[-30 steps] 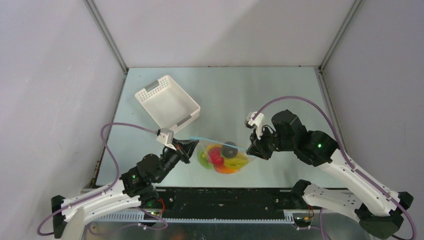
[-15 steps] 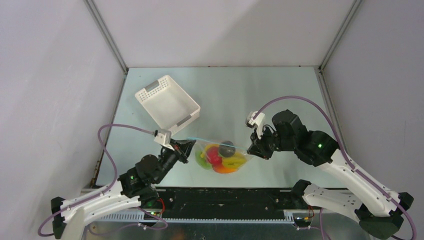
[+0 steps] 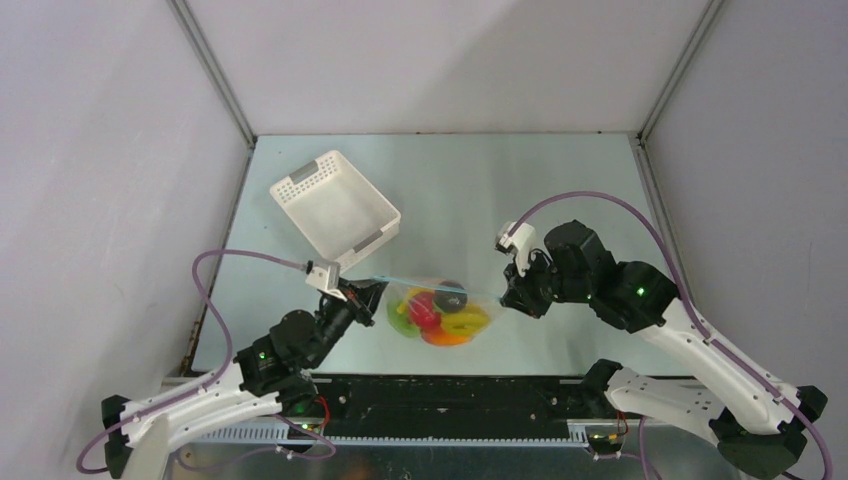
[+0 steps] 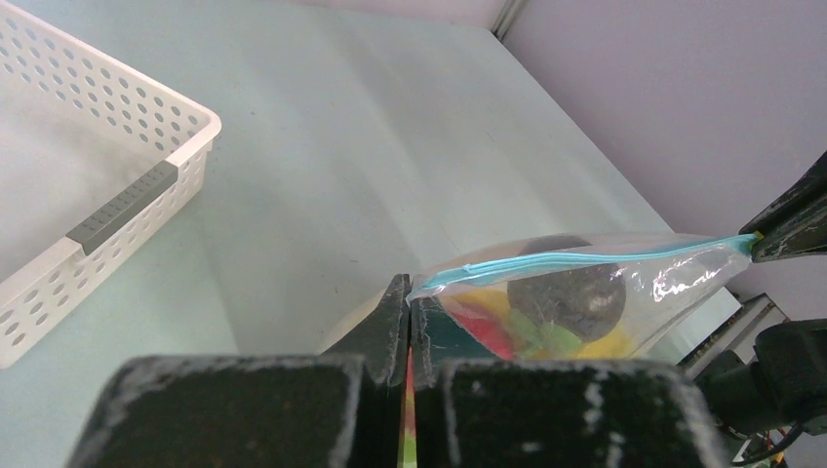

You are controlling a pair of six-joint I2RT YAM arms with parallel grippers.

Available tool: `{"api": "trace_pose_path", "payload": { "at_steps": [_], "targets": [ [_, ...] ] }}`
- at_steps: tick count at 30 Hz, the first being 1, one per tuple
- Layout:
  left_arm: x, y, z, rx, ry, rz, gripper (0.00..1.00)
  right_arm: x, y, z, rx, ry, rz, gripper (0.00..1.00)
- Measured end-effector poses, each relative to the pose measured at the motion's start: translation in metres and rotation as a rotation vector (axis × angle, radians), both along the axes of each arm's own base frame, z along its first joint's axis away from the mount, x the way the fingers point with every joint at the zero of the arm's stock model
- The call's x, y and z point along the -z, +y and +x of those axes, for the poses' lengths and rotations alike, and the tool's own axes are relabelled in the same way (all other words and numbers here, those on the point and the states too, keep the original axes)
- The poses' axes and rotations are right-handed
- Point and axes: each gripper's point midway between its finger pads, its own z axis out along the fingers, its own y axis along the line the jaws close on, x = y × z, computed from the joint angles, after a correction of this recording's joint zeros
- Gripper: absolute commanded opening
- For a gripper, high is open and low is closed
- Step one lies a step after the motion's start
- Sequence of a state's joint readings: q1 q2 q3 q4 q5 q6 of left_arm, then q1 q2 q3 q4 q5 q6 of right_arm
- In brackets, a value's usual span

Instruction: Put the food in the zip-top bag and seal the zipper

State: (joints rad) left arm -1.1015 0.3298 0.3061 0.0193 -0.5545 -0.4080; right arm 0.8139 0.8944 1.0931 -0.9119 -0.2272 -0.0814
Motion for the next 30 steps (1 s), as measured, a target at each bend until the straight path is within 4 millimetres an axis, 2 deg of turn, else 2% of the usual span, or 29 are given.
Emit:
{"api": "trace_pose_path", "payload": {
  "at_steps": [13,22,24,25,28,30],
  "targets": [
    [0.005,-0.008,-0.003,0.043,0.003,0.040,0.00,-0.003,-0.009,0.007,0.072,-0.025,-0.003,0.01],
    [0.006,-0.017,-0.003,0.079,-0.005,0.085,0.00,-0.005,-0.013,0.005,0.078,-0.029,0.007,0.18],
    [0.006,-0.019,-0.003,0.086,-0.004,0.087,0.00,-0.001,-0.013,0.003,0.074,-0.018,0.000,0.34],
    [0.007,-0.020,-0.003,0.092,-0.003,0.089,0.00,0.002,-0.013,0.002,0.069,-0.009,-0.005,0.46],
    [0.007,-0.025,-0.005,0.113,-0.001,0.089,0.00,0.007,-0.012,0.000,0.054,0.012,-0.014,0.61],
    [0.008,-0.028,-0.005,0.124,0.000,0.090,0.00,0.009,-0.010,-0.002,0.042,0.021,-0.013,0.66]
  ]
}}
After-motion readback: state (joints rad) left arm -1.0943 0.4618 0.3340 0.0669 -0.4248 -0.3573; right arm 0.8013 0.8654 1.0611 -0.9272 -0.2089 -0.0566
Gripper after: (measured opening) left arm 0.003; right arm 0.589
